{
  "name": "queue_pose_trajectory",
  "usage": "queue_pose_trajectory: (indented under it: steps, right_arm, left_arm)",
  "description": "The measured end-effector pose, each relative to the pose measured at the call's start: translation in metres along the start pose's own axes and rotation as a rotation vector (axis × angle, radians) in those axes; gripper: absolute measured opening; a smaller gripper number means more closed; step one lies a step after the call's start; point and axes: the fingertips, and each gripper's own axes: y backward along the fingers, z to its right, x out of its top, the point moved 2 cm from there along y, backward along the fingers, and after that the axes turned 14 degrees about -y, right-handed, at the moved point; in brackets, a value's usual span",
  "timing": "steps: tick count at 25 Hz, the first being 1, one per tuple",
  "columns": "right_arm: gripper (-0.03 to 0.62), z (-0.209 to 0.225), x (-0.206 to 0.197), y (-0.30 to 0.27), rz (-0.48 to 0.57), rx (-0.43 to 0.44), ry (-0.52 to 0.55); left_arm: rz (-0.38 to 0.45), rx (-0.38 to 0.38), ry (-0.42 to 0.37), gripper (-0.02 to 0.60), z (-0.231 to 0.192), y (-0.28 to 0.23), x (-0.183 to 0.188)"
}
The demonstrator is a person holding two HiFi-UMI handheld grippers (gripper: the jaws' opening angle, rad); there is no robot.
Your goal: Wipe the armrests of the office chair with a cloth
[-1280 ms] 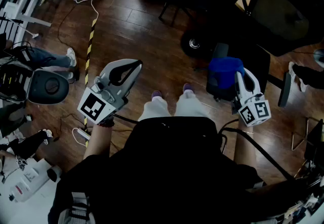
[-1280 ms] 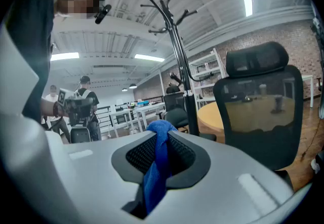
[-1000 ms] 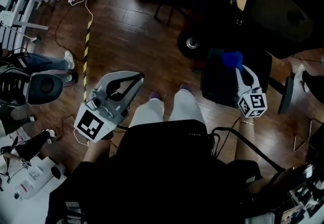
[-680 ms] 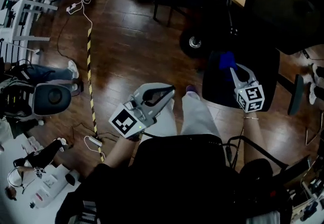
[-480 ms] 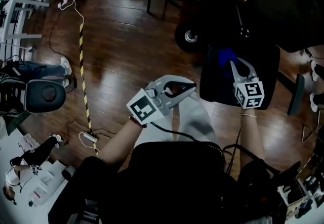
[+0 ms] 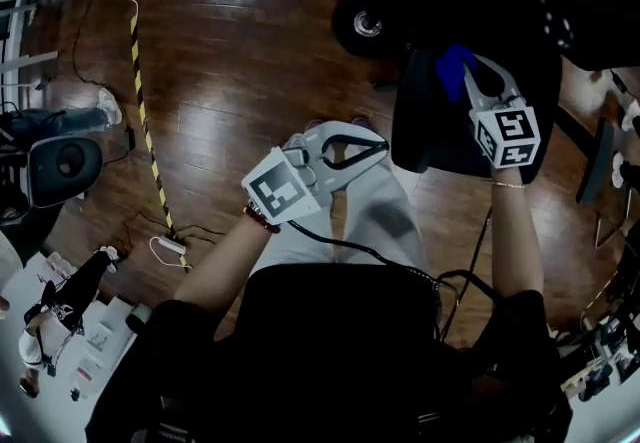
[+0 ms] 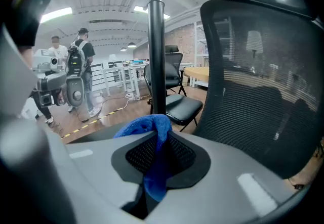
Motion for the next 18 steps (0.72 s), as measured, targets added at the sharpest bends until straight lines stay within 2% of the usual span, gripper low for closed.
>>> queue_pose_trajectory:
  steps: [3, 7, 12, 18]
  right_arm:
    - [0.044, 0.002, 0.006, -0.007, -0.051, 0.034, 0.076]
    - [0.041, -0.008, 0.017, -0.017, -0.075, 0.042, 0.169]
    - [0.037, -0.021, 0.023, -0.031, -0.082, 0.117, 0.187]
    - [0.034, -0.032, 0.028, -0.050, -0.175, 0.228, 0.275]
  left_arm:
    - [-0.006, 0.002, 0.051, 0.006, 0.001, 0.000, -0.011]
    - [-0.026, -0.002, 0.061, 0.006, -0.002, 0.001, -0.020]
    - [-0.056, -0.026, 0.058, 0.006, 0.006, 0.000, -0.023]
    - [-0.057, 0.035, 0.102, 0.006, 0.004, 0.014, -0.038]
